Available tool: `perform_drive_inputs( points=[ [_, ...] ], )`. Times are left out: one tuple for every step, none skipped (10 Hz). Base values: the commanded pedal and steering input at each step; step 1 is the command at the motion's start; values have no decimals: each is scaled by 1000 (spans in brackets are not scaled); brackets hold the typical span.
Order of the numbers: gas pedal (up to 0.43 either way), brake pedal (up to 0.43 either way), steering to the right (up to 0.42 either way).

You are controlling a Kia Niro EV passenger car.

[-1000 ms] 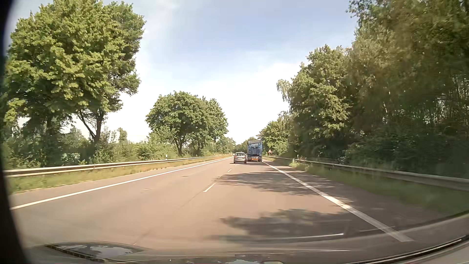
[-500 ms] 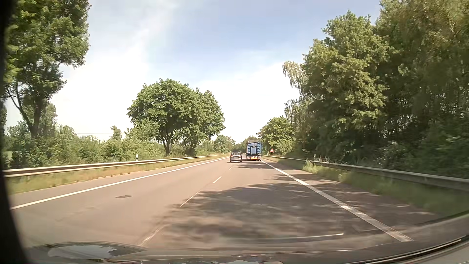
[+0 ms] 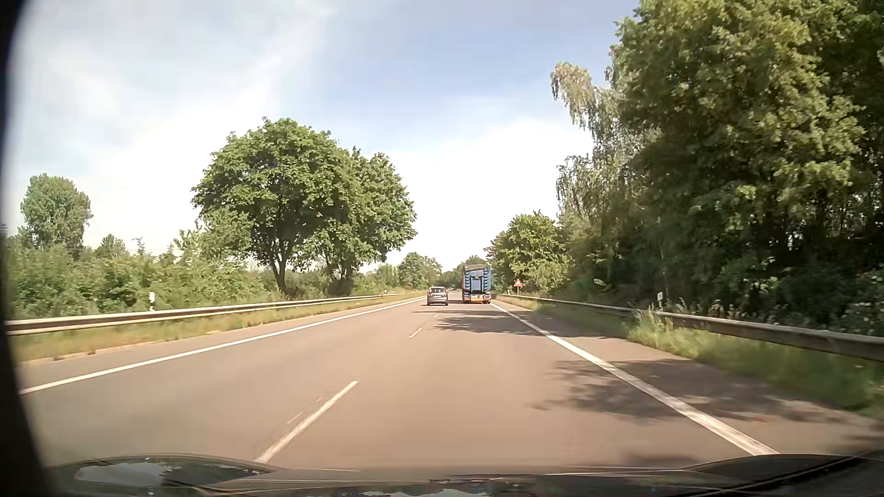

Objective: Follow the waypoints while adhering to traffic rules and regulations

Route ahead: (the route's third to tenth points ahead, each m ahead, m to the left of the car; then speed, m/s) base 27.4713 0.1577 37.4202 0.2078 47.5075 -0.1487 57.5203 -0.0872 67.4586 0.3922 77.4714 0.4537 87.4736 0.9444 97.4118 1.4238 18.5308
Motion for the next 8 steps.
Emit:
perform_drive_inputs(
  points=[
    [228, 0, 0],
    [228, 0, 0],
    [228, 0, -1],
    [228, 0, -1],
    [228, 0, -1],
    [228, 0, -1],
    [228, 0, -1],
    [228, 0, -1]
  ],
)
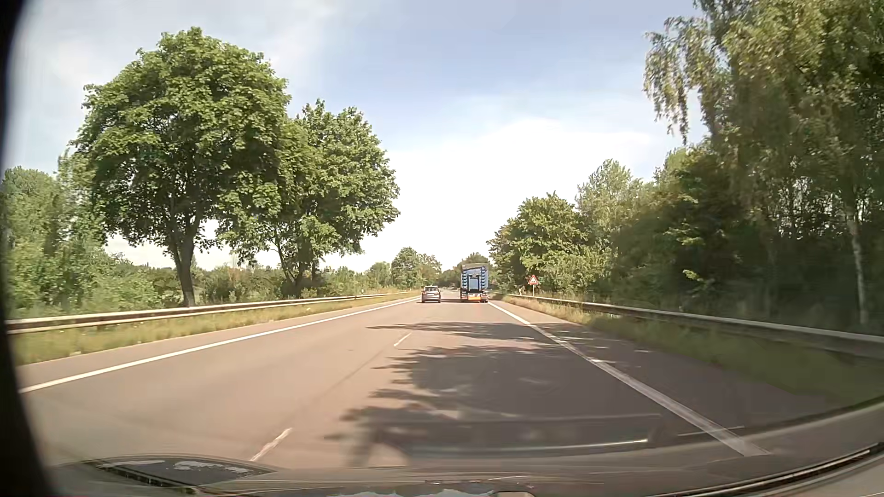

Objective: Follow the waypoints while adhering to traffic rules and regulations

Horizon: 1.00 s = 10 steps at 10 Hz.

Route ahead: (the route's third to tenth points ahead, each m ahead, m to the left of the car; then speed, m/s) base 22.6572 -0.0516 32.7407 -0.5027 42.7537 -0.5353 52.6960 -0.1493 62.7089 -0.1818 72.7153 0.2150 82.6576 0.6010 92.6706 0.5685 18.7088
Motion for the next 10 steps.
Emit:
perform_drive_inputs(
  points=[
    [228, 0, -1],
    [228, 0, -1],
    [228, 0, -1],
    [228, 0, -1],
    [228, 0, -1],
    [228, 0, -2],
    [228, 0, -1],
    [228, 0, -2],
    [228, 0, -1],
    [228, 0, -2]
  ],
)
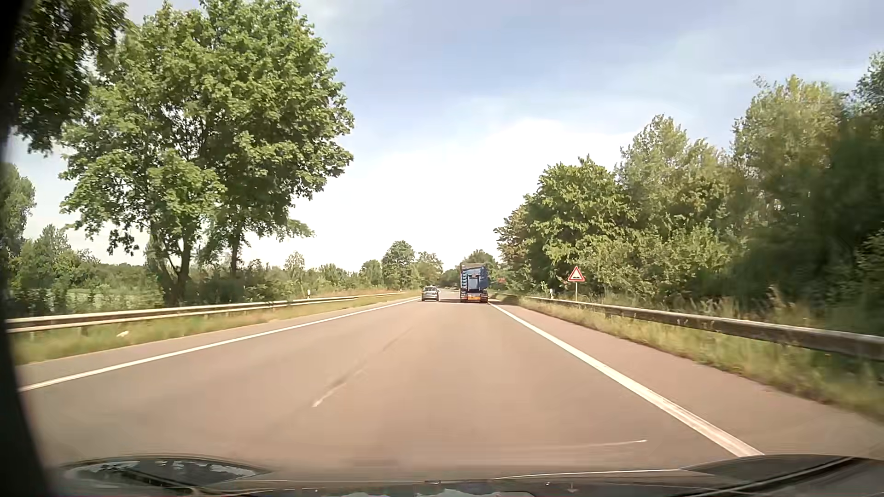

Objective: Follow the waypoints while adhering to traffic rules and regulations

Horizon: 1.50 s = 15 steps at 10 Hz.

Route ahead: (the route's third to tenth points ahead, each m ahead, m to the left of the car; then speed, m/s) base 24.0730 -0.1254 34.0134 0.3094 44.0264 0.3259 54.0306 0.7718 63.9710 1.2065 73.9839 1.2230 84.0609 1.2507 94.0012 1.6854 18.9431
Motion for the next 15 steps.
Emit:
perform_drive_inputs(
  points=[
    [228, 0, -1],
    [228, 0, -1],
    [228, 0, -2],
    [228, 0, -2],
    [228, 0, -2],
    [228, 0, -2],
    [228, 0, -1],
    [228, 0, -2],
    [228, 0, -2],
    [228, 0, -2],
    [228, 0, -2],
    [228, 0, -2],
    [228, 0, -2],
    [248, 0, -2],
    [248, 0, -2]
  ],
)
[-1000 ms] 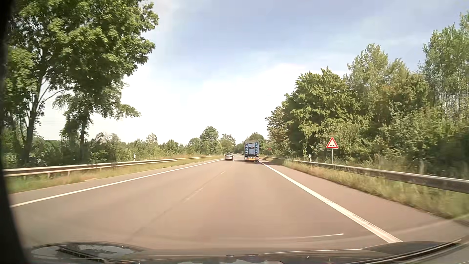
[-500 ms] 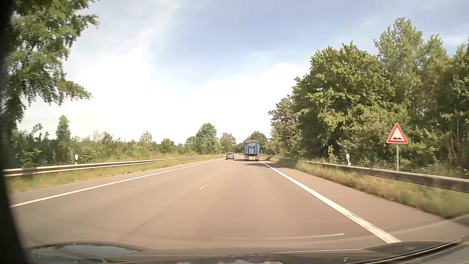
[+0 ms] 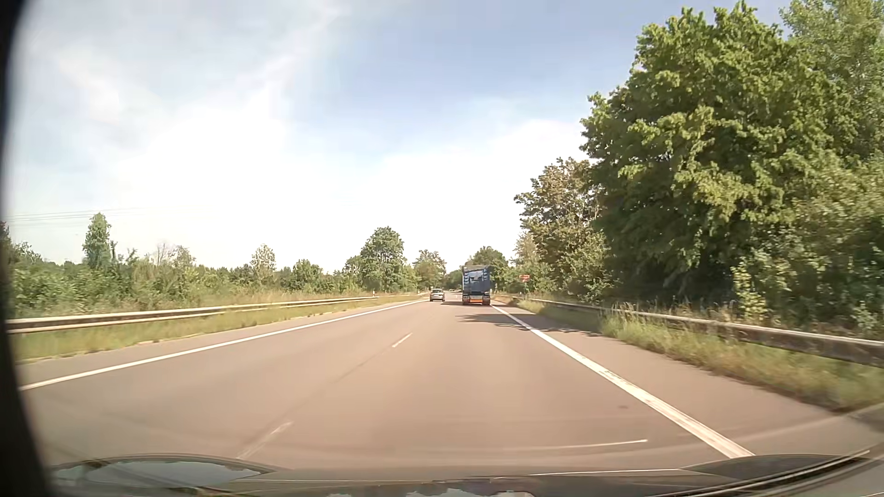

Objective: Follow the waypoints while adhering to traffic rules and regulations

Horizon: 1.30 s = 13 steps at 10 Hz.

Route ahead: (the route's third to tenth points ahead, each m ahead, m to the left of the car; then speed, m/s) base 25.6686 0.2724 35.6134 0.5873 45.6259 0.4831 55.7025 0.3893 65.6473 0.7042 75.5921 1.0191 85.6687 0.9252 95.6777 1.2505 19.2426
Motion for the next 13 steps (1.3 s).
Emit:
perform_drive_inputs(
  points=[
    [248, 0, -2],
    [248, 0, -1],
    [248, 0, -2],
    [248, 0, -2],
    [248, 0, -2],
    [248, 0, -1],
    [248, 0, -2],
    [248, 0, -2],
    [248, 0, -1],
    [248, 0, -2],
    [248, 0, -1],
    [248, 0, -1],
    [248, 0, -1]
  ],
)
